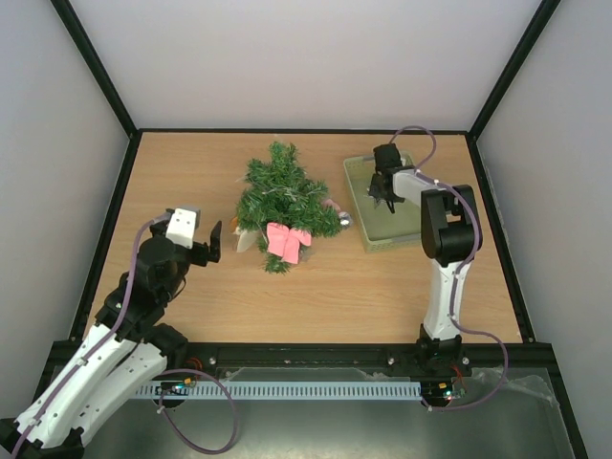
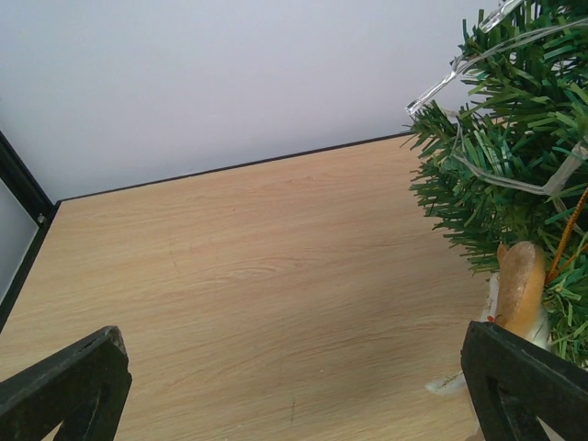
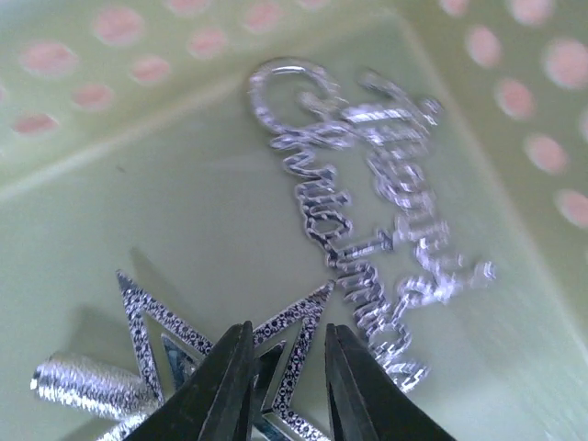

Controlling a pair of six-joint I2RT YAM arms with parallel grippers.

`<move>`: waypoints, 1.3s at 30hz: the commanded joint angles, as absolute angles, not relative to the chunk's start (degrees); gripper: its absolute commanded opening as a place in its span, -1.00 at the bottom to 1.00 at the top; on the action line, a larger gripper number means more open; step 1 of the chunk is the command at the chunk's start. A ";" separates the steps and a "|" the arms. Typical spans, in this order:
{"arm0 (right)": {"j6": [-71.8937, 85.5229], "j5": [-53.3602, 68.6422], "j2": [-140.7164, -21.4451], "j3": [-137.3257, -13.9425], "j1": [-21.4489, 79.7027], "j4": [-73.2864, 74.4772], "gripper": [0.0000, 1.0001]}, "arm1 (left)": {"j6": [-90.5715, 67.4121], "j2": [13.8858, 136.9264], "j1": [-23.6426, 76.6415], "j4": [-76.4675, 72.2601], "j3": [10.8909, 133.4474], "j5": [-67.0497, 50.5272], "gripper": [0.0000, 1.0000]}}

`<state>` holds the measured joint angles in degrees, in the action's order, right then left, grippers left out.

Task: Decorate the small christmas tree
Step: Pick up the decoration item from the storage box.

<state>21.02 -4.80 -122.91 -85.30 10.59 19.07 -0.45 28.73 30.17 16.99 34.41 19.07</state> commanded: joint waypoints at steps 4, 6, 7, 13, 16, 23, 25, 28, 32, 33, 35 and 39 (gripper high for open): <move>22.59 -10.64 -115.82 -75.03 10.54 25.85 -0.60 | -0.43 27.13 29.83 15.33 33.58 18.82 0.99; 22.69 -8.94 -113.20 -72.68 10.55 25.61 -0.60 | -0.44 26.84 29.88 15.42 33.51 18.67 0.99; 22.40 -7.84 -111.92 -71.67 10.55 25.44 -0.60 | -0.44 26.69 29.87 15.40 33.49 18.71 0.99; 19.04 -4.63 -107.45 -74.93 10.46 26.69 -0.55 | -0.35 27.15 29.85 15.08 33.36 18.81 0.99; 17.67 -0.61 -107.95 -77.82 10.45 25.30 -0.55 | -0.44 27.46 29.86 15.21 33.52 18.96 0.99; 14.62 6.13 -114.02 -82.82 10.35 23.16 -0.54 | -0.70 27.27 29.87 15.49 33.59 19.93 0.99; 13.55 6.11 -115.52 -84.13 10.25 23.30 -0.52 | -0.62 27.11 29.81 15.54 33.57 19.71 0.99; 11.82 4.62 -117.11 -84.81 9.95 23.16 -0.52 | -0.53 26.83 29.86 15.48 33.45 19.68 0.99; 10.04 4.34 -118.59 -85.33 9.50 23.71 -0.52 | -0.44 26.47 29.87 15.19 33.22 19.68 0.99; 9.84 4.46 -118.64 -85.25 9.45 23.68 -0.52 | -0.44 26.46 29.84 15.18 33.26 19.99 0.99; 9.50 4.31 -118.78 -85.25 9.41 23.44 -0.52 | -0.55 26.62 29.87 15.29 33.44 20.81 0.99; 8.59 4.78 -120.03 -85.80 9.19 23.75 -0.52 | -0.53 26.79 29.83 15.16 33.34 19.99 0.99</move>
<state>10.61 5.04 -118.54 -83.66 9.61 22.81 -0.45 27.00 30.17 16.97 33.89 19.55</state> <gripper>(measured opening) 0.241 0.997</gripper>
